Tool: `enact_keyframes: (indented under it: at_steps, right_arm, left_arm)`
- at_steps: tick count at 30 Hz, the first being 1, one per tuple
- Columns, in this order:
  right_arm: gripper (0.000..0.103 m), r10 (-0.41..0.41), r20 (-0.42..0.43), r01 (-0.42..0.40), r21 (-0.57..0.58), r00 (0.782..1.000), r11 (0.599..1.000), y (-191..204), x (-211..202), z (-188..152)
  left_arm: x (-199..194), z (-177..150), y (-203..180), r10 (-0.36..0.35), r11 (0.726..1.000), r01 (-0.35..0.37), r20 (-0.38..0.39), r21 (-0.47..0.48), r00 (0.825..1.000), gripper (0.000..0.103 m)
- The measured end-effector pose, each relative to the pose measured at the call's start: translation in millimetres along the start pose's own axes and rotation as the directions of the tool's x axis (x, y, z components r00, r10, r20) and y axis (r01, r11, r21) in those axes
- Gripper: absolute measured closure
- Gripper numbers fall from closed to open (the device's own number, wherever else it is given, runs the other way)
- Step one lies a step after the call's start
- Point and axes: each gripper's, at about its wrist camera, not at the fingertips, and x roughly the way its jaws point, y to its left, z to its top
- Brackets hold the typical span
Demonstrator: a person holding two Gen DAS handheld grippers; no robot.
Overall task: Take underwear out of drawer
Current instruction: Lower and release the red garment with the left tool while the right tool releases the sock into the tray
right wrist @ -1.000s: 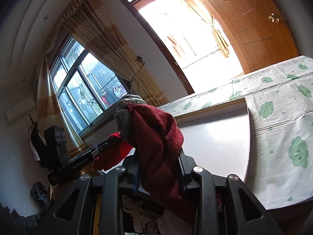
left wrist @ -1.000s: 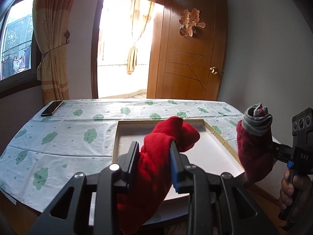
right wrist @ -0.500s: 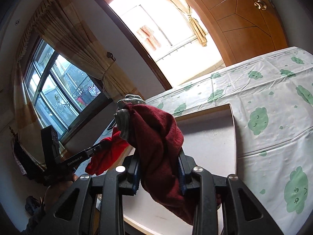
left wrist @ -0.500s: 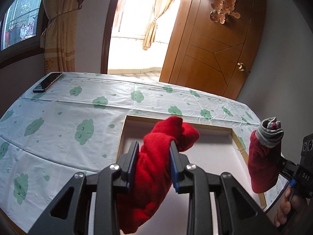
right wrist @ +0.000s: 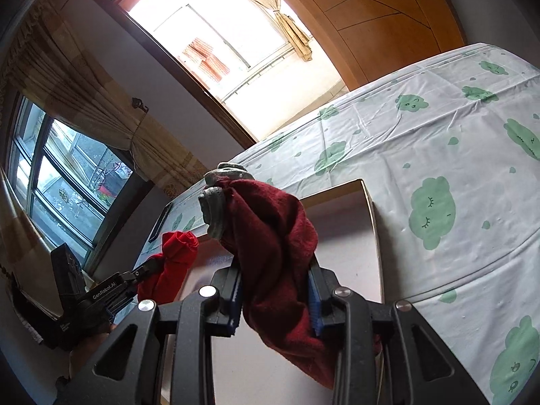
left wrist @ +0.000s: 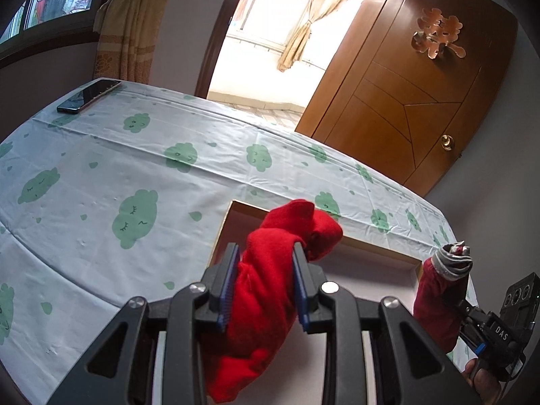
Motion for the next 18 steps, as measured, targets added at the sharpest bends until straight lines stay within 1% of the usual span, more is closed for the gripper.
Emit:
enact_keyframes:
  at_steps: [2,5,7,8,10,11,12,14,16,18]
  right_arm:
    - [0.068,-0.016,-0.002,0.016,0.014,1.0,1.0,-4,2,3]
    - [0.068,-0.039,-0.011,0.039,0.051,0.999,0.998,-8,4,4]
    - [0.056,-0.067,0.003,0.067,0.073,0.998,0.995,-12,4,5]
    - [0.052,-0.08,0.016,0.078,0.081,0.997,0.994,-14,2,5]
    - [0.035,-0.106,0.054,0.1,0.089,0.993,0.991,-17,-5,6]
    - [0.031,-0.113,0.066,0.107,0.087,0.991,0.99,-18,-7,6]
    - [0.031,-0.111,0.074,0.105,0.085,0.991,0.991,-19,-10,6]
    - [0.031,-0.101,0.089,0.094,0.077,0.991,0.993,-18,-15,6]
    - [0.031,-0.089,0.103,0.083,0.062,0.991,0.995,-18,-19,5]
    - [0.03,-0.087,0.111,0.082,0.05,0.99,0.995,-16,-22,4]
  left_arm:
    - [5,0,1,0.016,1.0,-0.016,-0.007,0.001,1.0,0.075]
    - [11,0,4,0.018,1.0,-0.019,-0.023,-0.017,1.0,0.075]
    - [13,0,2,0.026,1.0,-0.026,-0.029,-0.003,0.999,0.073]
    - [12,0,2,0.032,0.999,-0.032,-0.028,0.0,0.999,0.07]
    - [10,1,1,0.034,0.999,-0.034,-0.019,-0.005,0.999,0.067]
    - [9,1,0,0.035,0.999,-0.035,-0.015,-0.006,0.999,0.064]
    - [8,2,0,0.034,0.999,-0.034,-0.008,-0.004,0.999,0.062]
    - [3,1,-2,0.036,0.999,-0.036,0.015,-0.004,0.999,0.046]
    - [-3,0,-4,0.023,1.0,-0.023,0.034,0.0,0.999,0.038]
    - [-7,-2,-7,0.017,1.0,-0.018,0.043,0.022,0.999,0.037]
